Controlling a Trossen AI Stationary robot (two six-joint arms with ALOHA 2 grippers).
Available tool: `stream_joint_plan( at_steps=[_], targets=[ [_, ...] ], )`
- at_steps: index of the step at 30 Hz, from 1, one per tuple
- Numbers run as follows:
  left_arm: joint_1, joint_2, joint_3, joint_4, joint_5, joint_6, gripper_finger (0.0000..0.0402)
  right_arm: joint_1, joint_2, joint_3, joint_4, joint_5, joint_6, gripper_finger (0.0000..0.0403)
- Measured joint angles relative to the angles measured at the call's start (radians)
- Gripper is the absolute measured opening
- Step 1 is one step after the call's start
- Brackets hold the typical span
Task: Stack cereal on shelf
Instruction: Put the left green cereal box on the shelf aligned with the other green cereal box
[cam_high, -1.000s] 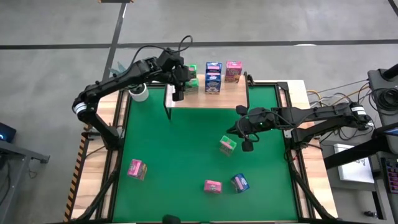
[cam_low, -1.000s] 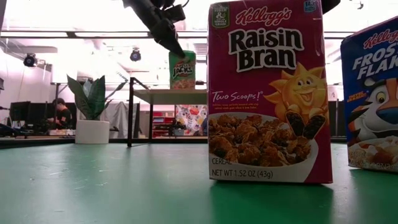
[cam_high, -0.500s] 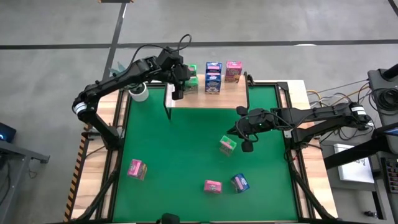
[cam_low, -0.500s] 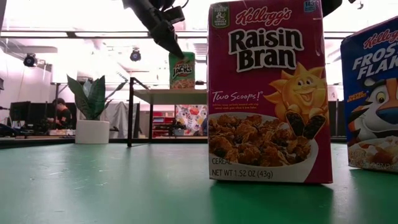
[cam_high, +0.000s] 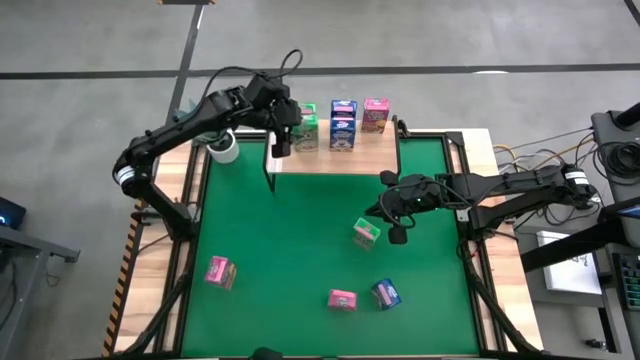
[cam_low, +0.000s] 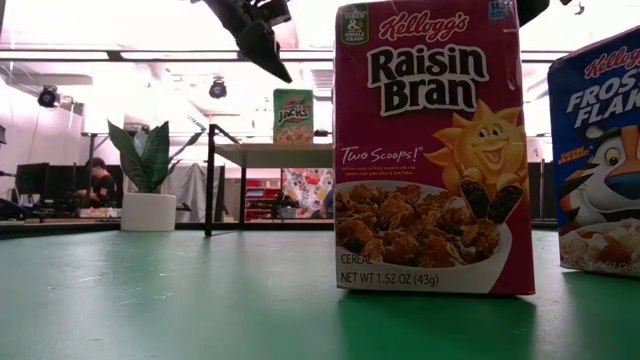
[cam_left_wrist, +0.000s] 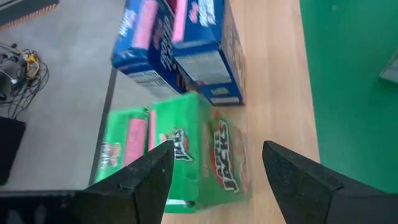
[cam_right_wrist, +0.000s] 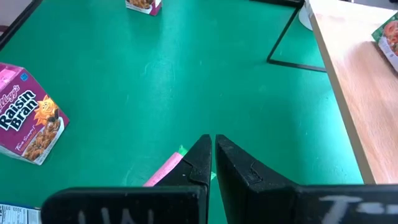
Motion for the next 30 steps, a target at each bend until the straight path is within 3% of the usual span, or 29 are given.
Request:
stream_joint_plan(
  at_steps=[7,13,18,30],
  targets=[
    [-0.002,-0.005,0.057,0.007,0.000,-0.012,0.0186,0.000,0.000,0.000,0.009,0.000,-0.011,0.0012],
    [-0.001,0.010,0.034,0.041,-0.005,-0.027,0.0088,0.000,0.000,0.000,0.019,0.000,-0.019,0.0012],
    [0.005,0.017,-0.003,0.066,-0.080,-0.034,0.0011,0.000,0.000,0.000,0.021,0.000,-0.019,0.0012],
    [0.008,0.025,-0.005,0.039,-0.112,-0.018,0.0005,0.000,0.000,0.000,0.021,0.000,-0.018,0.0012]
  ],
)
